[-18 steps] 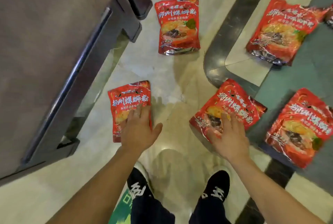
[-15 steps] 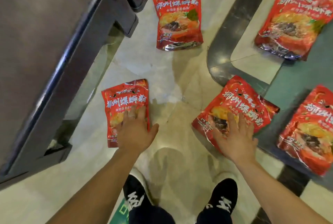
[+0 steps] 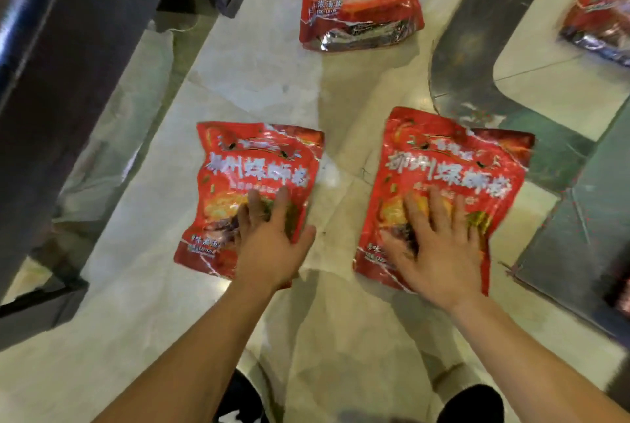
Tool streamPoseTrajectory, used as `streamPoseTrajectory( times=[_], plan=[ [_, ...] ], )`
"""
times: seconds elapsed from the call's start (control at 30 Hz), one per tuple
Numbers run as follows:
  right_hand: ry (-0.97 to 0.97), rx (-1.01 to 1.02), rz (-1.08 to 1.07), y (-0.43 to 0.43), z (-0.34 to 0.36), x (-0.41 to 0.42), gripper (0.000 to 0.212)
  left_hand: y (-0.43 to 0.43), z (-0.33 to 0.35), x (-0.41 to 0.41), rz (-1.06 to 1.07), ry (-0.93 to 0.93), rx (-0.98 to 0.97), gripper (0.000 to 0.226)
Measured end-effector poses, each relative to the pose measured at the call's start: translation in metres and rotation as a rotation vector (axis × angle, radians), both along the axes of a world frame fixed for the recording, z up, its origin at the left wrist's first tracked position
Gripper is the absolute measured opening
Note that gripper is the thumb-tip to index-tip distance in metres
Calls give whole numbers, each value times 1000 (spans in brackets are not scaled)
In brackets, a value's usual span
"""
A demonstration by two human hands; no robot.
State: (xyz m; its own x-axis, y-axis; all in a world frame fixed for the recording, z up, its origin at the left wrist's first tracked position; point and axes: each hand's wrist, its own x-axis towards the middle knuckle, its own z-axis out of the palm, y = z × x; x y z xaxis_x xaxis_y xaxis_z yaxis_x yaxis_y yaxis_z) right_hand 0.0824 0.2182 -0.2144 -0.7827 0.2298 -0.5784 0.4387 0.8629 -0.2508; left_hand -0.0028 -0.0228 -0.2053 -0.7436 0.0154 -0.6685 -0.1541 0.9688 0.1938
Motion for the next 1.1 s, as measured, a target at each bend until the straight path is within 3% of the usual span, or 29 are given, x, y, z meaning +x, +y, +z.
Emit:
streamPoseTrajectory(
  times=[0.13,0.23,0.3,0.37,0.5,0.73,0.93,1.03,1.1],
  plan=[
    [211,-31,-147,-6,7,-7,84,-11,9,-9,83,162,193,79],
    [261,-14,-548,3,2,-1,98,-30,8,-30,246,325,42,86],
    [212,-144,-846,9,-5,-2,110,-44,1,-49,228,240,-64,109],
    [170,-188,-993,12,-9,-7,111,-52,-7,-64,167,131,-56,123],
    [128,-385,-1184,15,-22,-10,103,-51,-16,-79,329,-32,16,113],
    [115,-730,-1231,11,-9,-12,80,-48,-3,-54,573,-239,381,41],
    [120,-722,-1108,26,67,6,54,-38,58,-43,534,-288,458,52],
    [154,-736,-1096,42,133,5,38,-28,118,-49,550,-279,517,51],
    [146,-767,-1115,56,186,-1,33,-20,171,-62,558,-287,567,67]
  ],
)
